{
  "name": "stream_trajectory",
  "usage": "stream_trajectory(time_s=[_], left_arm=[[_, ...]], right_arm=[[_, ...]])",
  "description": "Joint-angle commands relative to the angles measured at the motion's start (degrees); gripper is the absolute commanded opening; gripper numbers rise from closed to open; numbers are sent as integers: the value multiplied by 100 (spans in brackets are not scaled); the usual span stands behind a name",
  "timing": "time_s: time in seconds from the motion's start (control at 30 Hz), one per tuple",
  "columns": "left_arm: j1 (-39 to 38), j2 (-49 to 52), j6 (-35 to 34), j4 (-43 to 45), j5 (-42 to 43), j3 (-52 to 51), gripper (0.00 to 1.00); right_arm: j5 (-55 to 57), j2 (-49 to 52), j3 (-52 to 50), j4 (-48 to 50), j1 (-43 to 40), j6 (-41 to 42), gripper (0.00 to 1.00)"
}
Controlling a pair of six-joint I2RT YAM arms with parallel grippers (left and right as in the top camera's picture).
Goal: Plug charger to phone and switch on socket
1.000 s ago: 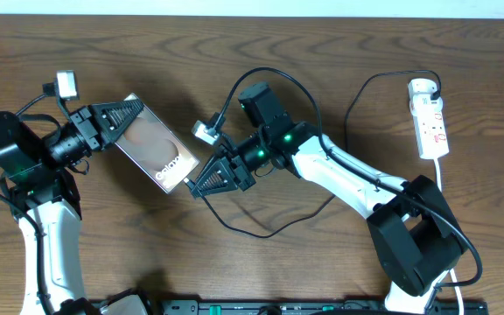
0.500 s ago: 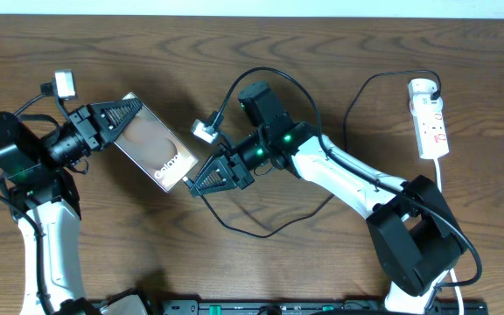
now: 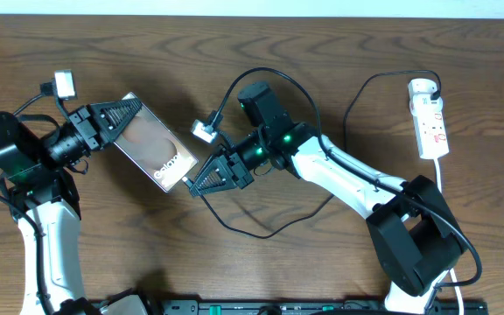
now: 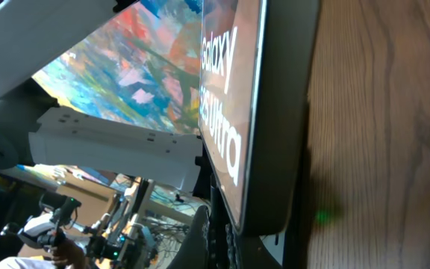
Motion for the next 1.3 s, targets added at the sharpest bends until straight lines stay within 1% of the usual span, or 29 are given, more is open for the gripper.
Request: stream_trajectory(time_s=[0.0,0.3,0.77,1.03,1.27], left_arm=[[-109,2,140,4,592,15,8],[-455,2,297,7,592,15,7],[-455,2,313,4,595,15,7],[-455,2,354,7,595,15,7],[-455,2,350,4,592,15,8]], right_arm=[[9,-13,61,90,13,85,1],[-42,-13,61,157,11,275,1],[-101,-13,61,308,-4,284,1],[-101,-13,61,560,-4,664,1],[-98,-13,59,560,-9,662,1]])
